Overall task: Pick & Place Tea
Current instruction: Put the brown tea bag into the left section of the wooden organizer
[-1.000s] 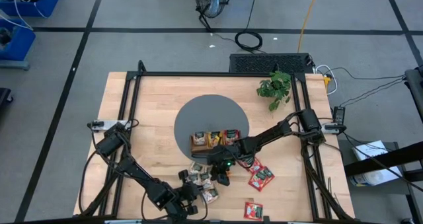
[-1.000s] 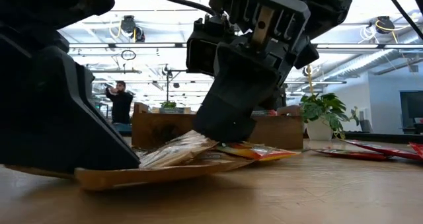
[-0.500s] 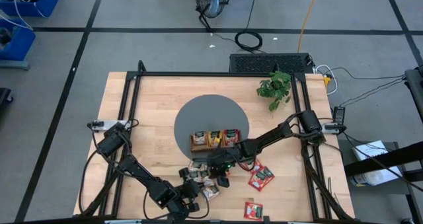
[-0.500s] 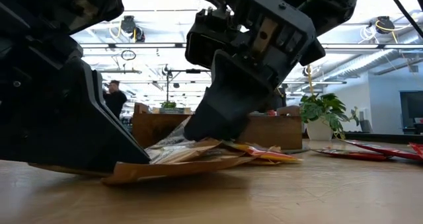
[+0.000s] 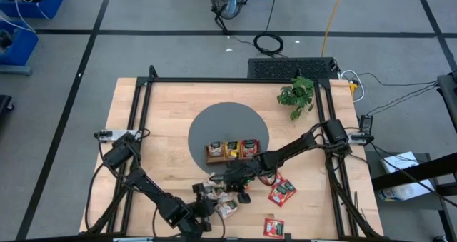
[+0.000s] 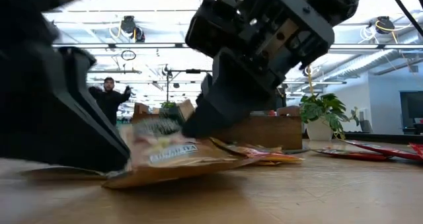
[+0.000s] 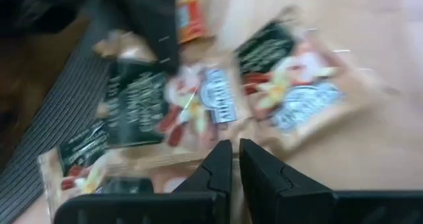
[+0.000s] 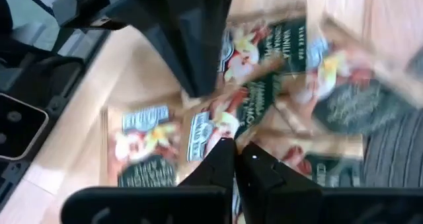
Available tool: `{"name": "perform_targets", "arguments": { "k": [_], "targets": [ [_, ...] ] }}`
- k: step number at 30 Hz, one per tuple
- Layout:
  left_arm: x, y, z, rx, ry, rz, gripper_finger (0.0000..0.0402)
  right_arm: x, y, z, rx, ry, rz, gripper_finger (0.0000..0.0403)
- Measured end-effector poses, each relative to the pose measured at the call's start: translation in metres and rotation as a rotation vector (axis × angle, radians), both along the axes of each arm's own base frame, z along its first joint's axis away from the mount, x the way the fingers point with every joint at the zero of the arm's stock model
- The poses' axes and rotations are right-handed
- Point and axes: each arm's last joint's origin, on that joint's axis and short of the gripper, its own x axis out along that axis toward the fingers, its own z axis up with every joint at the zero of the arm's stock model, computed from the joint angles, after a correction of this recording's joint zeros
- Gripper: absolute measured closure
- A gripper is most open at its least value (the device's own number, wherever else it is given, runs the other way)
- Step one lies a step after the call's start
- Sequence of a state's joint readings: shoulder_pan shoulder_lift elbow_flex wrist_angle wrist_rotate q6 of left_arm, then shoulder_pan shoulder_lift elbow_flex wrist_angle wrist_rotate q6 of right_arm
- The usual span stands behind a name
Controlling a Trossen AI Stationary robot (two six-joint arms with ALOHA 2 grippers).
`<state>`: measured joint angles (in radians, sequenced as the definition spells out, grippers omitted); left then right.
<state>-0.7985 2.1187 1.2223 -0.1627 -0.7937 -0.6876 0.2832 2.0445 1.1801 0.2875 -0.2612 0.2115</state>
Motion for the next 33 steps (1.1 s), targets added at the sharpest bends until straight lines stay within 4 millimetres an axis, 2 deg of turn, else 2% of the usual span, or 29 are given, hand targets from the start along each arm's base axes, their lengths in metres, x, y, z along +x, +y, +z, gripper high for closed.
{"name": "perform_targets", "arguments": {
  "k": [5, 9, 17, 20, 25, 33],
  "targets": [
    [-0.003, -0.007, 0.029, 0.023, -0.068, -0.041, 0.0364, -0.001, -0.001, 0.019, -0.050, -0.081, 0.017, 0.0402],
    [-0.008, -0.009, 0.043, 0.032, -0.102, -0.043, 0.0364, -0.004, -0.003, 0.038, -0.104, -0.143, 0.015, 0.0402],
    [-0.023, -0.020, 0.045, 0.020, -0.092, -0.071, 0.0364, -0.012, -0.018, 0.079, -0.372, -0.289, -0.072, 0.0402],
    [-0.030, -0.024, 0.043, 0.019, -0.082, -0.084, 0.0364, -0.008, -0.030, 0.080, -0.458, -0.320, -0.072, 0.0402],
    [-0.036, -0.028, 0.043, 0.016, -0.077, -0.092, 0.0364, -0.003, -0.057, 0.069, -0.487, -0.286, -0.126, 0.0403],
    [-0.037, -0.026, 0.041, 0.007, -0.067, -0.069, 0.0364, -0.011, -0.088, 0.053, -0.477, -0.407, -0.284, 0.0403]
  ]
}}
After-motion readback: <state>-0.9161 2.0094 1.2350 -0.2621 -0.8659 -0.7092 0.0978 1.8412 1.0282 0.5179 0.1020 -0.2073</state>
